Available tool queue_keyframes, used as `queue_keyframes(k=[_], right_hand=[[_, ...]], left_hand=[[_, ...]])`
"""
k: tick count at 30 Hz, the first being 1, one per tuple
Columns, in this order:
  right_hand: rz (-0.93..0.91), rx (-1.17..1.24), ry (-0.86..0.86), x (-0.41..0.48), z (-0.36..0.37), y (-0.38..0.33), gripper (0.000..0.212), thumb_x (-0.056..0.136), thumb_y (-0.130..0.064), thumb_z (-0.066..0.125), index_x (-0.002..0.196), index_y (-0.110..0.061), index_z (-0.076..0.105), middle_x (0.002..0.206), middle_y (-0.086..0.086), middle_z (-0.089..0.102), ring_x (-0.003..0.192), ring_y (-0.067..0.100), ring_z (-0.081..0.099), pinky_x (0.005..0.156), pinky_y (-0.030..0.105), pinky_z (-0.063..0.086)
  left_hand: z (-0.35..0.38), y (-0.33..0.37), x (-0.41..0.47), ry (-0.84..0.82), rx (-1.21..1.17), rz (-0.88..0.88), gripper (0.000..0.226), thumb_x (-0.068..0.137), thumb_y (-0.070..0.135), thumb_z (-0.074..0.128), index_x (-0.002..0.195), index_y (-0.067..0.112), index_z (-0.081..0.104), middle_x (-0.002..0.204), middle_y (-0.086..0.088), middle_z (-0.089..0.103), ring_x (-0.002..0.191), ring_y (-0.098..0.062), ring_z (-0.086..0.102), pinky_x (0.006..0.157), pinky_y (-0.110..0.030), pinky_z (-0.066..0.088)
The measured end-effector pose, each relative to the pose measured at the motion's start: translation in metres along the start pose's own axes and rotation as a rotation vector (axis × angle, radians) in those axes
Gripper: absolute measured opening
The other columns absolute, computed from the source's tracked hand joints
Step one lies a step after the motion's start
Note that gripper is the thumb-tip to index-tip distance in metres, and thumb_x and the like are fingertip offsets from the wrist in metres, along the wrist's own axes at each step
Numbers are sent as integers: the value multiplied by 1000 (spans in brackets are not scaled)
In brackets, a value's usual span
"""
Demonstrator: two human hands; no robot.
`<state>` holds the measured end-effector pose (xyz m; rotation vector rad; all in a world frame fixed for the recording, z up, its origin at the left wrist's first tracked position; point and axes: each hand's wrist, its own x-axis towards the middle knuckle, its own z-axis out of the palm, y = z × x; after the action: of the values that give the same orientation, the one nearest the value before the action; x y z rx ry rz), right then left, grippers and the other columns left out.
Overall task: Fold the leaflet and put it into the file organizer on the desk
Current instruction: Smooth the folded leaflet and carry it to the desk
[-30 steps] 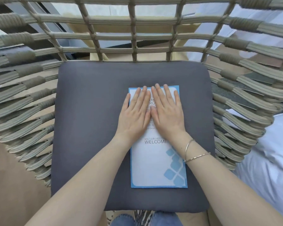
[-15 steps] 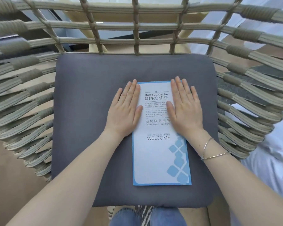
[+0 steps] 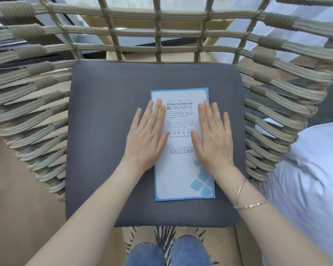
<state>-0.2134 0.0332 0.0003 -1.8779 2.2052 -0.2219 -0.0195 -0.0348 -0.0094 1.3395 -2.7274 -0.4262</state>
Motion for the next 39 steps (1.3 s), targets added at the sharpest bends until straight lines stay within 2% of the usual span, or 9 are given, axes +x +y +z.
queue_keyframes(k=[6, 11, 15, 21, 26, 31, 37, 39], right_hand=[[-35, 16, -102, -74, 27, -30, 61, 99, -33, 35, 154, -7, 33, 162, 9, 31, 150, 29, 27, 121, 50, 18], [-44, -60, -147, -81, 54, -35, 58, 101, -29, 29, 155, -8, 30, 163, 9, 30, 151, 30, 25, 122, 52, 17], [-49, -92, -108, -81, 68, -31, 60, 99, -29, 31, 154, -7, 33, 162, 10, 33, 150, 31, 27, 122, 51, 14], [-52, -45, -76, -87, 53, -13, 61, 98, -32, 36, 154, -6, 34, 161, 11, 34, 149, 28, 29, 121, 47, 19], [-6, -54, -56, -98, 46, 16, 66, 97, -35, 38, 155, -5, 29, 163, 9, 27, 150, 29, 27, 123, 38, 9], [15, -49, -91, -99, 52, 17, 68, 97, -36, 37, 157, -7, 24, 164, 8, 24, 152, 26, 21, 125, 36, 5], [49, 9, -228, -95, 22, 6, 65, 98, -36, 32, 156, -7, 26, 164, 9, 28, 152, 27, 23, 123, 40, 12], [66, 75, -226, -92, 7, 3, 63, 98, -33, 36, 156, -10, 29, 163, 8, 30, 151, 28, 26, 122, 43, 19]], left_hand=[[25, 48, -78, -80, -45, 19, 58, 101, 29, 34, 150, -2, 33, 159, -18, 27, 148, -34, 26, 118, -52, 26], [50, 59, -86, -103, -47, -32, 55, 102, 24, 27, 151, -1, 29, 160, -17, 27, 149, -31, 24, 121, -47, 18], [65, 53, -86, -116, -11, -36, 56, 103, 25, 25, 152, -1, 28, 160, -17, 26, 149, -31, 23, 122, -47, 17], [57, 39, -91, -107, -18, -1, 62, 101, 35, 32, 152, -1, 28, 160, -18, 25, 149, -30, 23, 123, -43, 15], [56, 25, -97, -85, 2, -25, 69, 99, 40, 33, 154, 0, 21, 162, -15, 16, 151, -27, 18, 124, -39, 8], [61, 25, -96, -129, 11, -27, 70, 100, 41, 31, 154, -1, 19, 163, -16, 14, 152, -28, 16, 124, -41, 9], [27, 36, -92, -266, -22, -61, 68, 100, 39, 27, 153, -2, 20, 162, -19, 17, 151, -31, 18, 123, -44, 15], [10, 36, -88, -272, -76, -67, 65, 101, 35, 37, 153, -1, 23, 162, -18, 20, 150, -32, 21, 123, -43, 15]])
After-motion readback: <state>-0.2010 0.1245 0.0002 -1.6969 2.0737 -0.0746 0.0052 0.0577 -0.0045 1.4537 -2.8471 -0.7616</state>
